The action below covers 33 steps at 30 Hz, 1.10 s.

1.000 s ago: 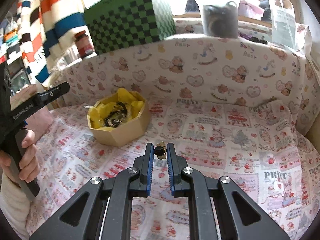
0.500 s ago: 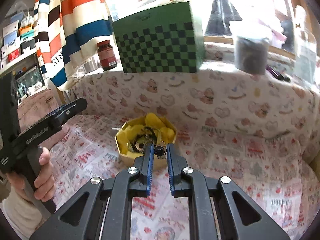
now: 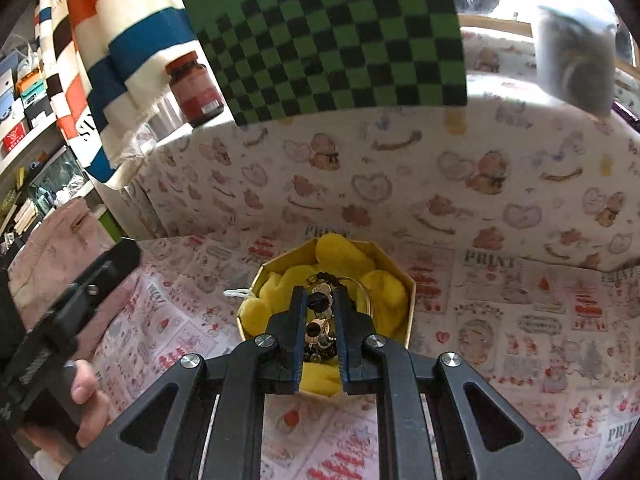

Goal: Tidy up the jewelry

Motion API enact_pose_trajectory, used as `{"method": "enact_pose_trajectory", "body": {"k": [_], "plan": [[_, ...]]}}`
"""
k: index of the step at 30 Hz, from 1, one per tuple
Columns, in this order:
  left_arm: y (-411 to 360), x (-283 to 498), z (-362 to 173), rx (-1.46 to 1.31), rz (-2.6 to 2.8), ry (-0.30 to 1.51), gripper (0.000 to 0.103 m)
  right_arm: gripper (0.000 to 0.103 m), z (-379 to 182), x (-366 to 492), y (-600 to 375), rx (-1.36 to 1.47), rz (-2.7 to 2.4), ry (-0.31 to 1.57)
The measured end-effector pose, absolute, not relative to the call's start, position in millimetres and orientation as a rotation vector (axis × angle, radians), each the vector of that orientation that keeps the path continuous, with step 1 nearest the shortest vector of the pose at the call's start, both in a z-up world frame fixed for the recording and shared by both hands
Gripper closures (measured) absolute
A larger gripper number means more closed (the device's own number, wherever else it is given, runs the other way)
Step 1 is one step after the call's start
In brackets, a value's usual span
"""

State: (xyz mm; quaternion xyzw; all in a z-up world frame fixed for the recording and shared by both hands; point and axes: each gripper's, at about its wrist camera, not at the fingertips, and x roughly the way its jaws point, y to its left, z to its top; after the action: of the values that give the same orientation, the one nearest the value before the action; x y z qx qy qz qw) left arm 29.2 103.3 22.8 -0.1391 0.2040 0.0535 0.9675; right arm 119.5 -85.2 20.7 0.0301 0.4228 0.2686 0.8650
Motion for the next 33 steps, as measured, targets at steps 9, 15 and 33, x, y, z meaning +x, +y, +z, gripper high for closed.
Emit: {"method": "enact_pose_trajectory", "body": {"k": [9,15,33], "plan": [[101.5,22.0,29.8,-0.269,0.102,0.373,0.010,0.045,19.4,118.5,-94.4,0.081,0.517,0.859],[90.7,16.3,32.7,-0.211,0.107,0.338,0.009,0.028,41.7,97.9,-122.0,-0.008,0.414,0.743],[62.8,11.0,24.6,-0.049,0.120,0.233,0.001,0.007,46.5,39.3,-199.9,-0.042,0.247,0.404]]}}
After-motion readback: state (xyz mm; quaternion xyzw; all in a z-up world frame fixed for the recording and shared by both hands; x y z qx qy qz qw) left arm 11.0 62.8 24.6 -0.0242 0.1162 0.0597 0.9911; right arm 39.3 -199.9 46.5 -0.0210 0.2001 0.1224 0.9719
